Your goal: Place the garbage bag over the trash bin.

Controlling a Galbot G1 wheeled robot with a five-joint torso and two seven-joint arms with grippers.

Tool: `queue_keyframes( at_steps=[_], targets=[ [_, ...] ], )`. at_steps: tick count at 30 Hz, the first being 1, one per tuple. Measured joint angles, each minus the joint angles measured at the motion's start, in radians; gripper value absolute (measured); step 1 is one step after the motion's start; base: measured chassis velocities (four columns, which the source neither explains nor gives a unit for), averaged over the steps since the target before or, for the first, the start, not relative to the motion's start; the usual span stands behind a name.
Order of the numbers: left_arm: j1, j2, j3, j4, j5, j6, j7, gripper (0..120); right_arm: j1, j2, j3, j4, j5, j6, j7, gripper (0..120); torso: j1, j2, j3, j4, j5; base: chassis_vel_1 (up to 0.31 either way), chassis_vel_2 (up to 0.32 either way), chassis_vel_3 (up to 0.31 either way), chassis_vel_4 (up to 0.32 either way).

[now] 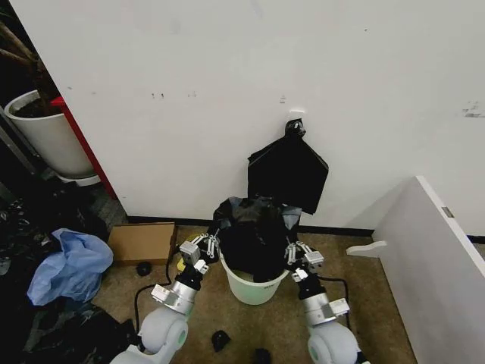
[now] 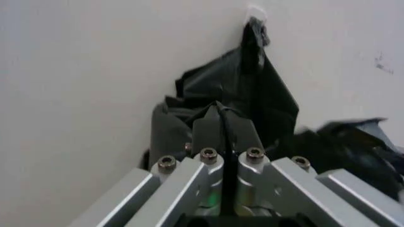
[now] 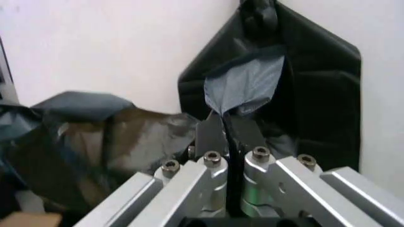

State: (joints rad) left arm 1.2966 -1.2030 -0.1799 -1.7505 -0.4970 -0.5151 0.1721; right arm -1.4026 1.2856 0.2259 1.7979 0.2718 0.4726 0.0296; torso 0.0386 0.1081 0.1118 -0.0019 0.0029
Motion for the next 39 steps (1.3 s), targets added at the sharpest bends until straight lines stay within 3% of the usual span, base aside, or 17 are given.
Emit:
queue_keyframes(
  at_steps=[8,18,29,35,39],
  targets=[
    [0.007,-0.019,0.010,0.049,0.022,0.000,0.023,0,-0.042,-0.061,0.008,-0.017,-0.072,-0.017,0.026,0,0.000,0.000,0.000,-0.0001,-0.0002,0.000,0.000,0.000,0.000],
    [0.072,0.009,0.022,0.063,-0.044,0.010,0.008,0,-0.035,-0.126,0.021,-0.006,-0.093,-0.036,0.026,0,0.000,0.000,0.000,0.0000,-0.0001,0.000,0.000,0.000,0.000],
    [0.087,0.047,0.007,-0.068,-0.068,0.065,0.022,0,-0.062,-0.171,0.052,0.111,-0.089,-0.032,-0.073,0,0.000,0.000,0.000,0.0000,-0.0002,0.000,0.000,0.000,0.000],
    [0.093,0.039,0.013,-0.015,-0.085,0.064,0.053,0,-0.078,-0.166,0.044,0.085,-0.170,-0.012,-0.091,0,0.000,0.000,0.000,0.0001,-0.0004,0.000,0.000,0.000,0.000],
    [0.097,0.005,0.026,0.053,-0.123,0.062,0.071,0,-0.063,-0.159,0.043,-0.010,-0.220,-0.012,-0.053,0,0.000,0.000,0.000,0.0001,-0.0002,0.000,0.000,0.000,0.000]
  ],
)
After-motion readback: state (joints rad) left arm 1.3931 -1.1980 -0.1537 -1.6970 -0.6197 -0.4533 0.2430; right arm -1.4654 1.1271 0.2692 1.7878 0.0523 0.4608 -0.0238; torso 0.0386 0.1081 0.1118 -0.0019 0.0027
